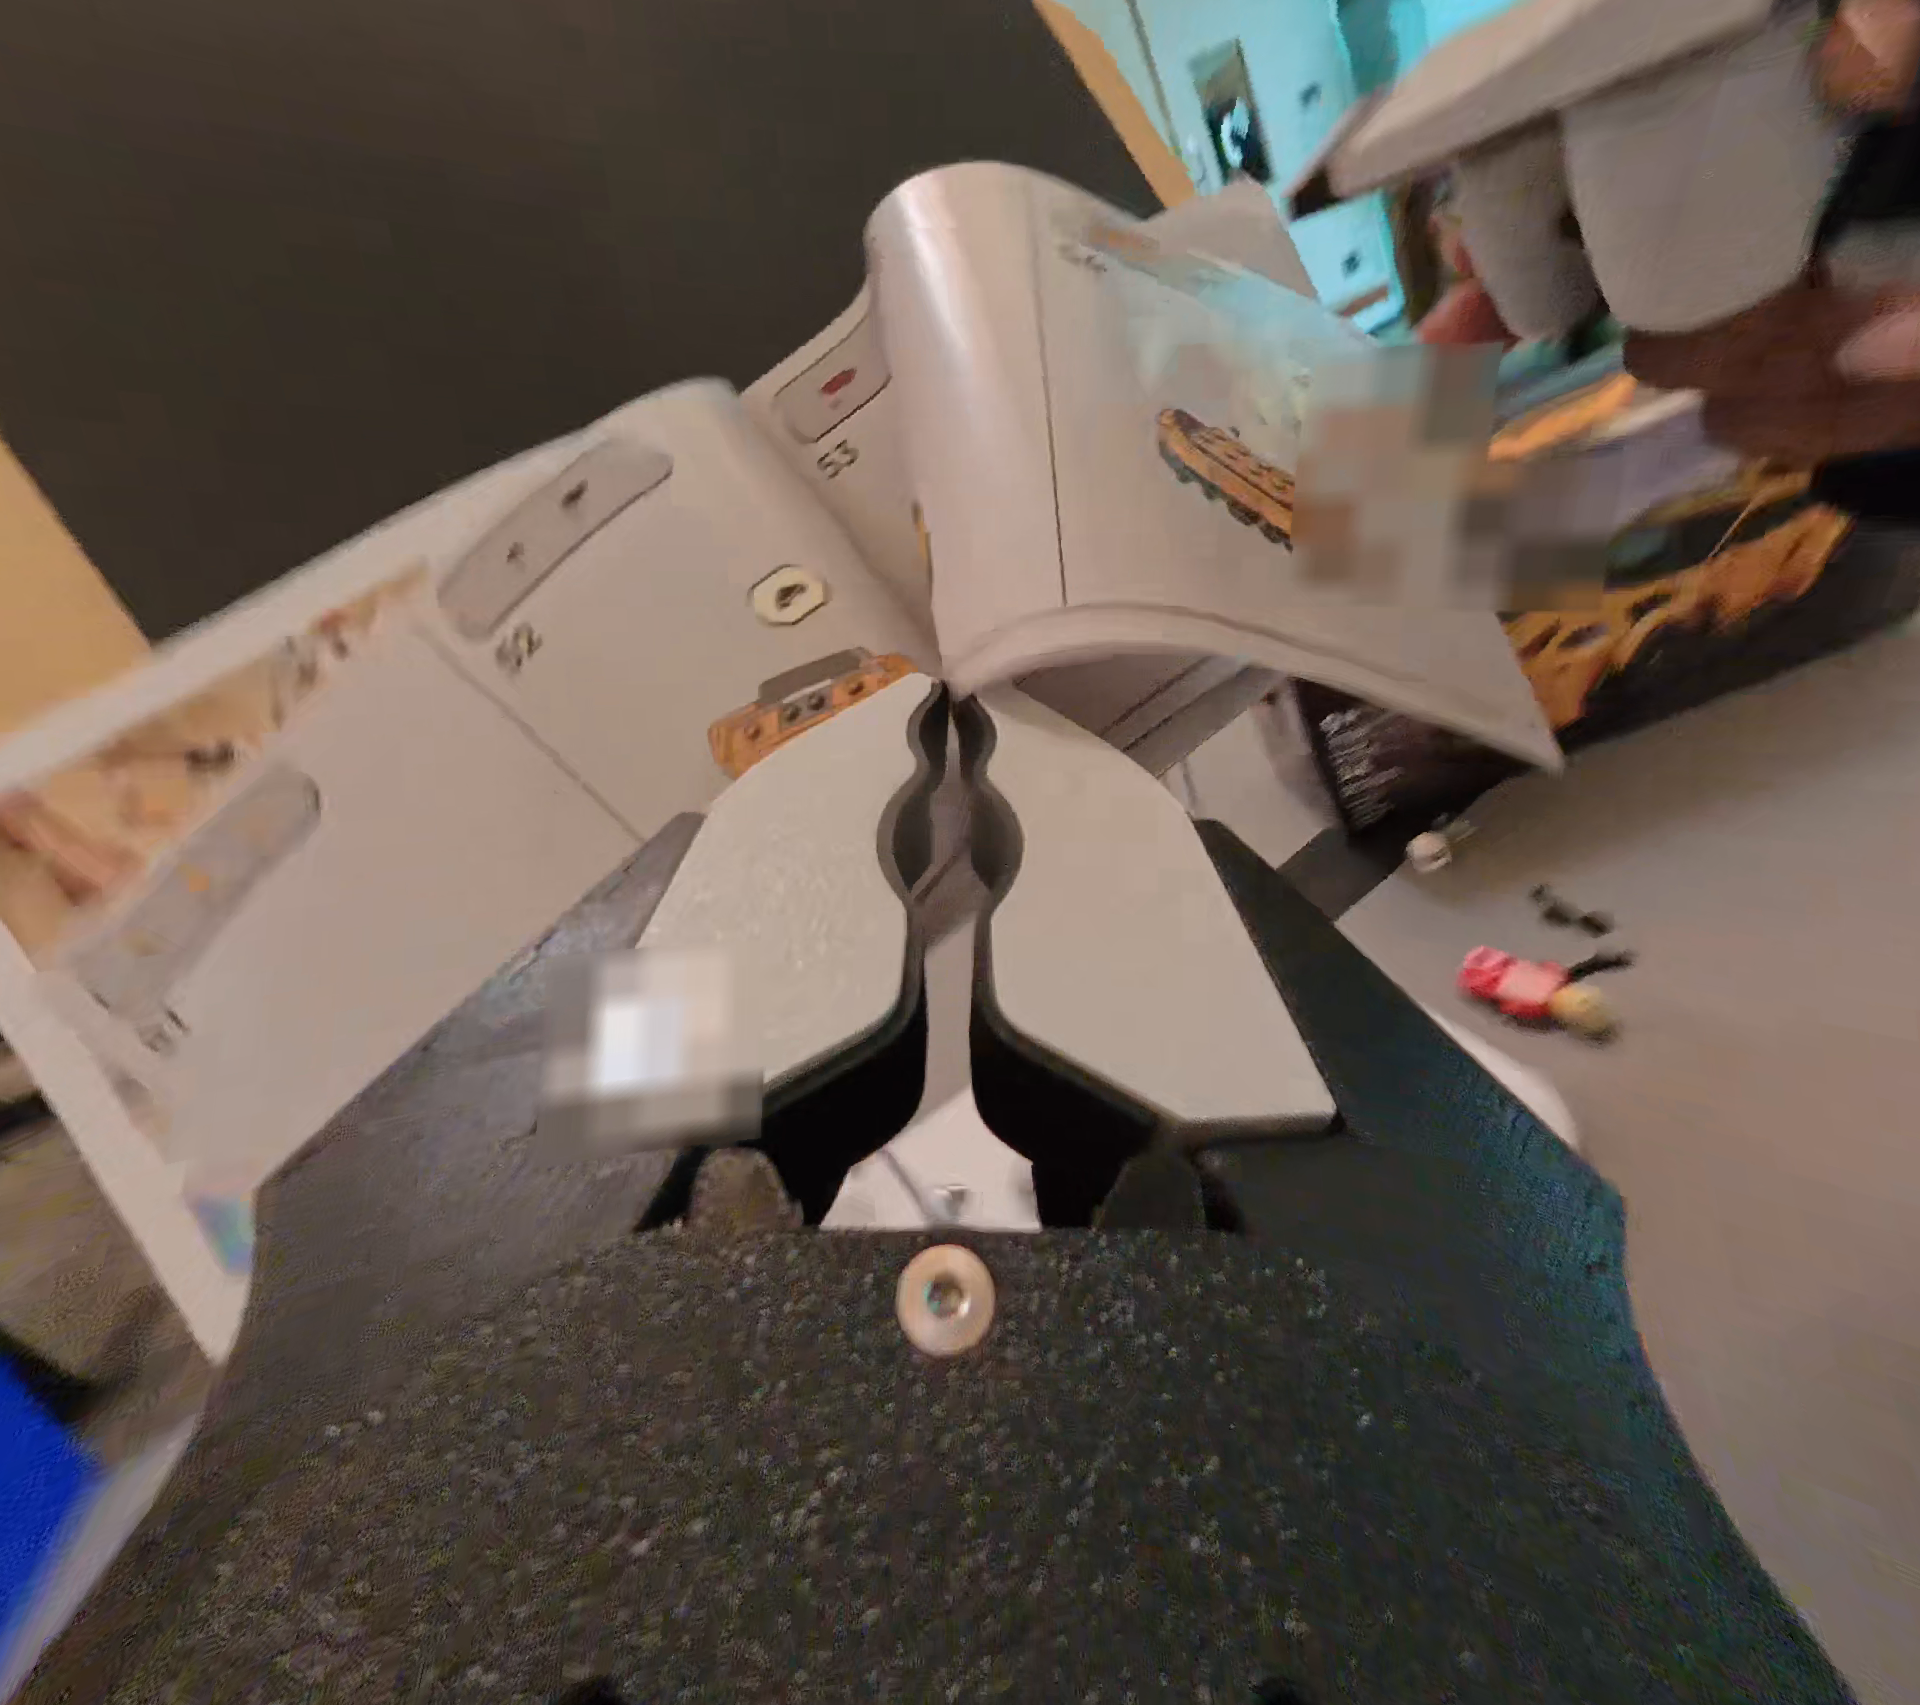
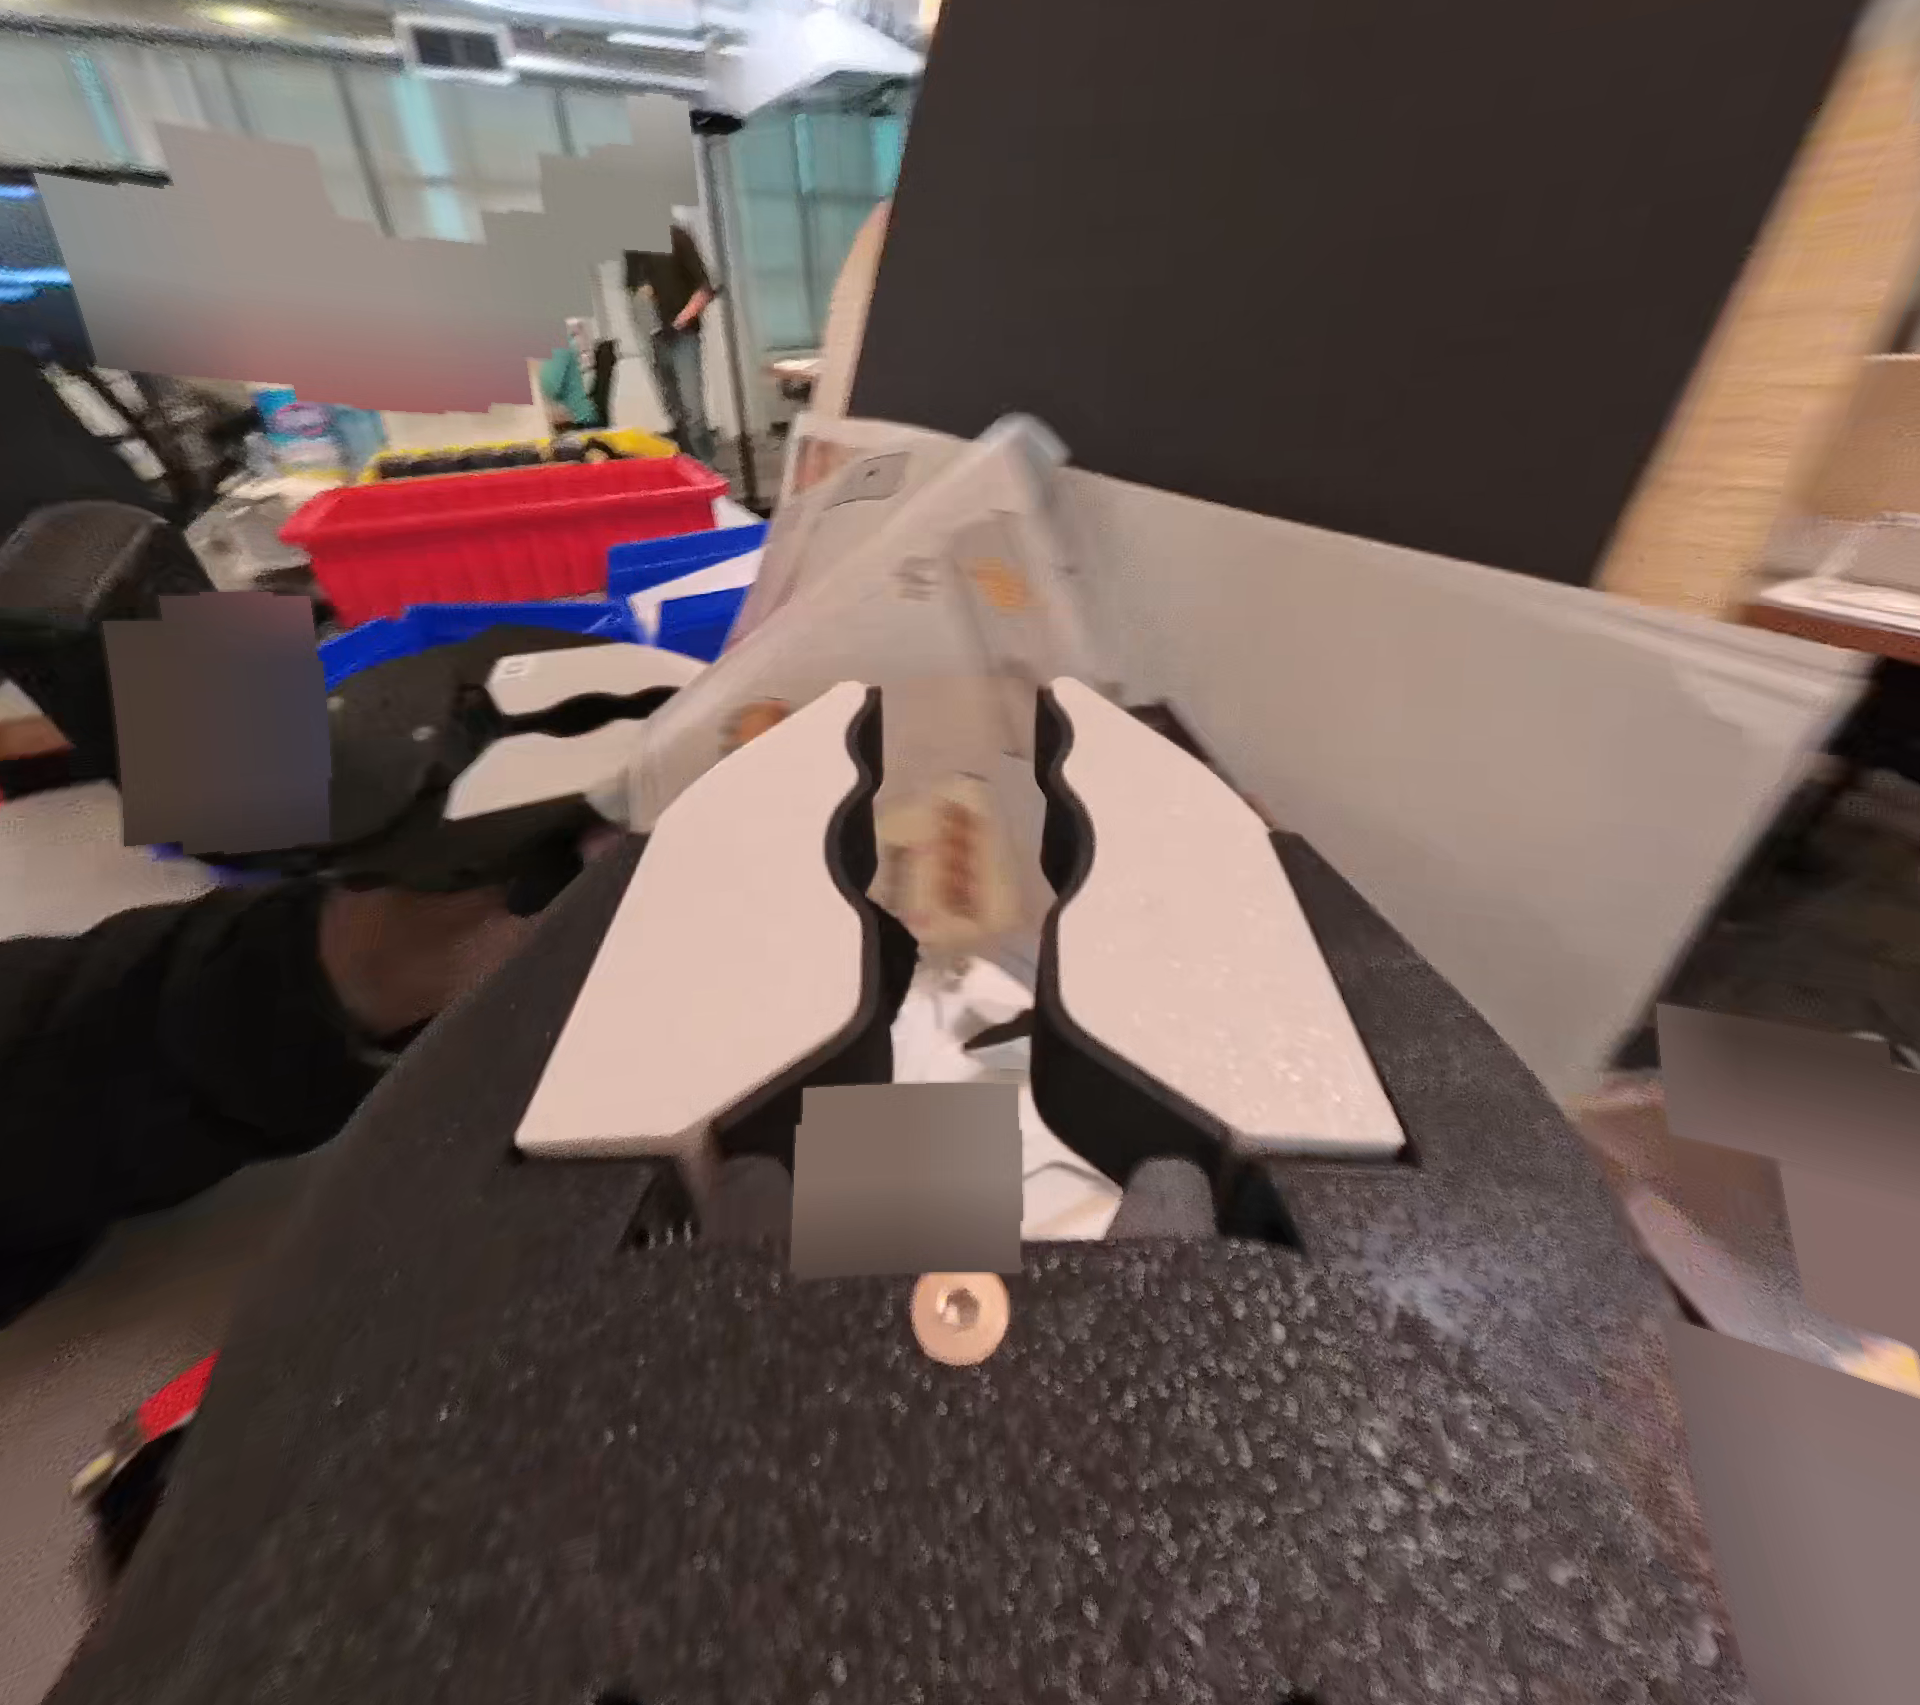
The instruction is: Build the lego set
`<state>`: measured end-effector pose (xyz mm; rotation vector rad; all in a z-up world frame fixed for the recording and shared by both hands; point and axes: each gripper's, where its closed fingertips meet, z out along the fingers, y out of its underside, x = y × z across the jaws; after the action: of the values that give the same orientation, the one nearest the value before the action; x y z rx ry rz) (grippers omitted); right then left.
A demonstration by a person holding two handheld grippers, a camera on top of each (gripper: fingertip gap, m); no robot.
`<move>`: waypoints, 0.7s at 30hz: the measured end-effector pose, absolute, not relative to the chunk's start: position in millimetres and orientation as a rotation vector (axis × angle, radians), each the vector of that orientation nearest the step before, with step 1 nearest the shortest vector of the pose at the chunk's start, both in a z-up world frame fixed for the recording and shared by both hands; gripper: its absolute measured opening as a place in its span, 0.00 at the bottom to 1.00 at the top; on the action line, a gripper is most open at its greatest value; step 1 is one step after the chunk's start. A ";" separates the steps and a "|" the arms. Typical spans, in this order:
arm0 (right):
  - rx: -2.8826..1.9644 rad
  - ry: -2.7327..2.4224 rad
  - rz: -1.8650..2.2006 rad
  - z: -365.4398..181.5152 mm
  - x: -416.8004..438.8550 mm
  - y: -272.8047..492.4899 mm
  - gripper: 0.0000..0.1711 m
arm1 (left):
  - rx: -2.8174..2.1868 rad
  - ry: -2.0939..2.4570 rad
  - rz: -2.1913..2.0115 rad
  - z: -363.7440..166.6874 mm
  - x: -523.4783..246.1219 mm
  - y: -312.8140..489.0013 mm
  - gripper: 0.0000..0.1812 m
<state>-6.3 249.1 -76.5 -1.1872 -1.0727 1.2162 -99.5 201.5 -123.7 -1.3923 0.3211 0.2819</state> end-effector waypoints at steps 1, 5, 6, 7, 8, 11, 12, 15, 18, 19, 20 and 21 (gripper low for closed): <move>-1.203 -1.030 1.187 -75.7 -0.2 259.3 0.16 | -1.403 0.253 0.186 -123.6 -106.0 200.4 0.00; -1.282 -0.921 1.113 -81.4 13.4 287.6 0.14 | -1.431 0.013 -0.156 -127.1 -131.5 199.3 0.02; -1.299 -0.922 1.091 -84.9 12.0 290.1 0.14 | -1.431 -0.031 -0.213 -128.3 -137.2 198.9 0.02; -1.314 -0.937 1.060 -89.4 8.6 290.7 0.13 | -1.431 -0.068 -0.255 -129.8 -142.7 198.5 0.02; -1.329 -0.966 1.021 -94.7 3.2 289.6 0.13 | -1.432 -0.094 -0.286 -130.9 -147.3 197.7 0.02; -1.331 -1.079 0.893 -108.6 -20.6 276.5 0.13 | -1.427 -0.137 -0.312 -130.3 -159.5 193.7 0.01; -1.329 -1.117 0.851 -113.5 -30.5 270.5 0.13 | -1.429 -0.142 -0.313 -129.7 -162.5 192.4 0.01; -1.333 -1.167 0.709 -127.3 -61.0 256.1 0.12 | -1.438 -0.160 -0.330 -129.2 -169.9 188.2 0.00; -1.305 -1.172 0.542 -133.4 -89.3 246.2 0.10 | -1.447 -0.189 -0.370 -132.8 -175.9 182.7 0.00; -1.293 -1.187 0.467 -135.4 -96.0 245.0 0.10 | -1.454 -0.200 -0.390 -135.2 -176.9 181.0 0.00; -1.275 -1.209 0.402 -137.1 -101.9 243.4 0.10 | -1.465 -0.211 -0.409 -138.5 -177.7 179.6 0.00; -1.263 -1.235 0.352 -139.1 -107.1 241.8 0.09 | -1.472 -0.225 -0.421 -141.5 -179.2 177.7 0.01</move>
<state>-107.1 241.8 -139.1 -1.2632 -1.2349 0.3524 -179.2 177.7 -141.5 -1.4719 -0.2247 -0.4211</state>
